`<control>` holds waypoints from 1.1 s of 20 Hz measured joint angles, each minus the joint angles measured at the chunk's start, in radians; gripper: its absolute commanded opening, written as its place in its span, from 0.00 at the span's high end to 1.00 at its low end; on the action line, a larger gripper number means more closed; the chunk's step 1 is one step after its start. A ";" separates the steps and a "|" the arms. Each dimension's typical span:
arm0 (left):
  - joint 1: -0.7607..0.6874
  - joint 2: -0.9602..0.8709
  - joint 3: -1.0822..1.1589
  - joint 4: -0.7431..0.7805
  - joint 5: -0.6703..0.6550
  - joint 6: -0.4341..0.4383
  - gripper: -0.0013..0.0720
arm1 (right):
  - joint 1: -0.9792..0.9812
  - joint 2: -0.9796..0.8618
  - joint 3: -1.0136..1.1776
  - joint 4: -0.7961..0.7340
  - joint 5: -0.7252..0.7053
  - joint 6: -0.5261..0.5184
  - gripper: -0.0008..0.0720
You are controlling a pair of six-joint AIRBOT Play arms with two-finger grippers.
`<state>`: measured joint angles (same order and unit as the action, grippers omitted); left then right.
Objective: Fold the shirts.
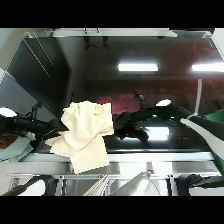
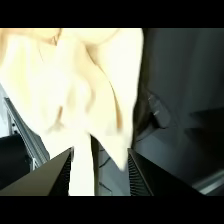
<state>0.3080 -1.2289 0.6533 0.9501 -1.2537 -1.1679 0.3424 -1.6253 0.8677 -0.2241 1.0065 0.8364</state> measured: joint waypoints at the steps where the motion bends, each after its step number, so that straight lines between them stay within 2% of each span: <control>1: 0.001 -0.034 0.007 -0.021 0.002 0.014 0.04 | 0.021 -0.033 0.031 0.013 -0.015 0.001 0.48; 3: -0.002 -0.093 0.029 -0.046 0.003 0.036 0.04 | 0.047 -0.082 0.090 0.023 -0.047 0.033 0.48; 4: -0.003 -0.116 0.041 -0.054 0.000 0.044 0.08 | 0.054 -0.101 0.116 0.017 -0.059 0.055 0.49; 5: -0.004 -0.133 0.053 -0.062 -0.003 0.050 0.39 | 0.059 -0.119 0.143 0.006 -0.069 0.087 0.49; 6: -0.005 -0.147 0.064 -0.066 0.000 0.056 0.80 | 0.061 -0.134 0.168 -0.014 -0.075 0.122 0.49; 7: -0.005 -0.155 0.076 -0.068 0.000 0.061 0.99 | 0.065 -0.152 0.193 -0.039 -0.077 0.163 0.49; 10: -0.005 -0.170 0.113 -0.074 -0.017 0.082 0.97 | 0.079 -0.202 0.260 -0.072 -0.040 0.240 0.49; 11: -0.005 -0.172 0.126 -0.078 -0.021 0.089 0.97 | 0.086 -0.216 0.280 -0.079 -0.026 0.245 0.65; 12: -0.005 -0.174 0.138 -0.080 -0.026 0.092 0.97 | 0.092 -0.227 0.298 -0.092 -0.019 0.245 0.90; 13: -0.006 -0.176 0.150 -0.081 -0.029 0.096 0.97 | 0.097 -0.235 0.314 -0.089 -0.009 0.238 0.95; 19: -0.005 -0.178 0.241 -0.095 -0.098 0.104 0.97 | 0.073 -0.240 0.417 -0.066 0.010 0.165 0.95; 22: -0.006 -0.176 0.328 -0.163 -0.157 0.104 0.97 | 0.029 -0.188 0.460 -0.064 0.014 0.153 0.96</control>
<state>0.3023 -1.4052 0.9810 0.7868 -1.4109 -1.0637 0.3714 -1.8133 1.3281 -0.2878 1.0210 0.9894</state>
